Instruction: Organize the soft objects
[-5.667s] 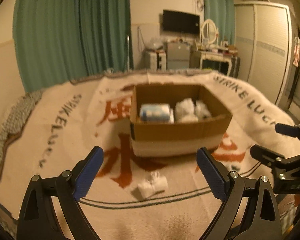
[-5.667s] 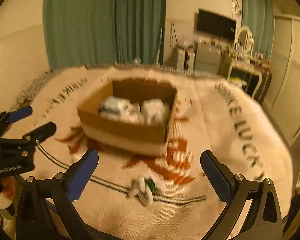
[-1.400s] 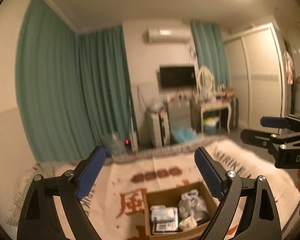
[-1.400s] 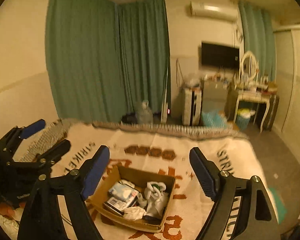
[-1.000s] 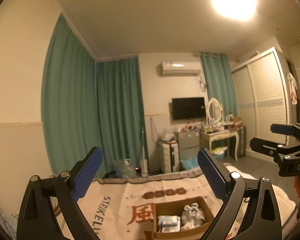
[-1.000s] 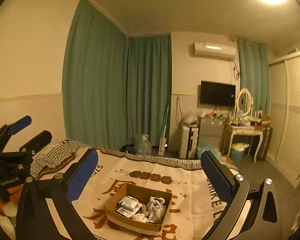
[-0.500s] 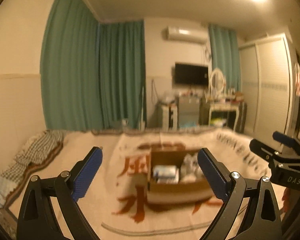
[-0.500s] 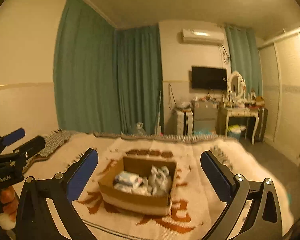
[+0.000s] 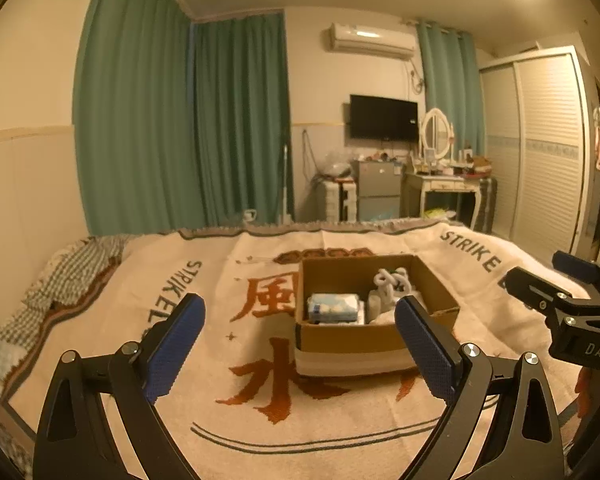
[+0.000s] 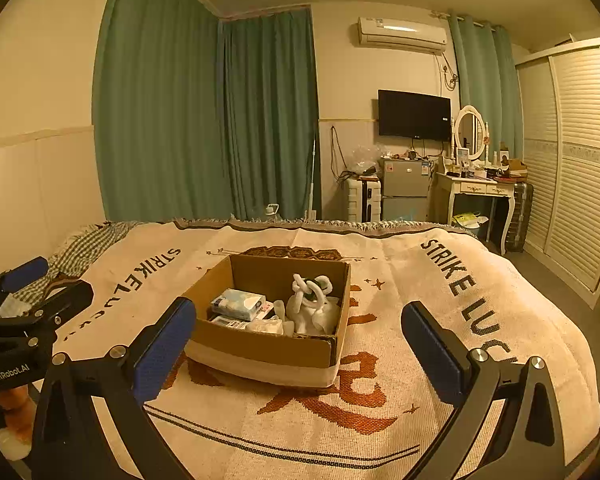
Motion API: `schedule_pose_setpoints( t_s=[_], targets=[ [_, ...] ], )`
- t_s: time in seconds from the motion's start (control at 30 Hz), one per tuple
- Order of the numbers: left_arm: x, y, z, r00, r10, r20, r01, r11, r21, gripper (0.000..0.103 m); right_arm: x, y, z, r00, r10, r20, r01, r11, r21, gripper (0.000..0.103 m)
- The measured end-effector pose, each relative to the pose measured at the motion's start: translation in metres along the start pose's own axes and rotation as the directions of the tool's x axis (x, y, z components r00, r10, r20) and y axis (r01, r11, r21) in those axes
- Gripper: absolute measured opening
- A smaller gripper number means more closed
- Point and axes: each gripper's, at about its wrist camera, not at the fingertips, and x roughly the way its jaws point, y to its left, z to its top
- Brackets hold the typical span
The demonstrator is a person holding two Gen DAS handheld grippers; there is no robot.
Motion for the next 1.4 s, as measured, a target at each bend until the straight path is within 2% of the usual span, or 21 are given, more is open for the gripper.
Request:
schedule_pose_setpoints(
  t_s=[1.4],
  targets=[
    [0.005,0.005,-0.0036,1.0,-0.007,-0.007,0.007,1.0,-0.002,0.098,-0.0006,0.0048,-0.0023,1.0,-0.01,-0.017,0.009,1.0,-0.009,0.103]
  ],
)
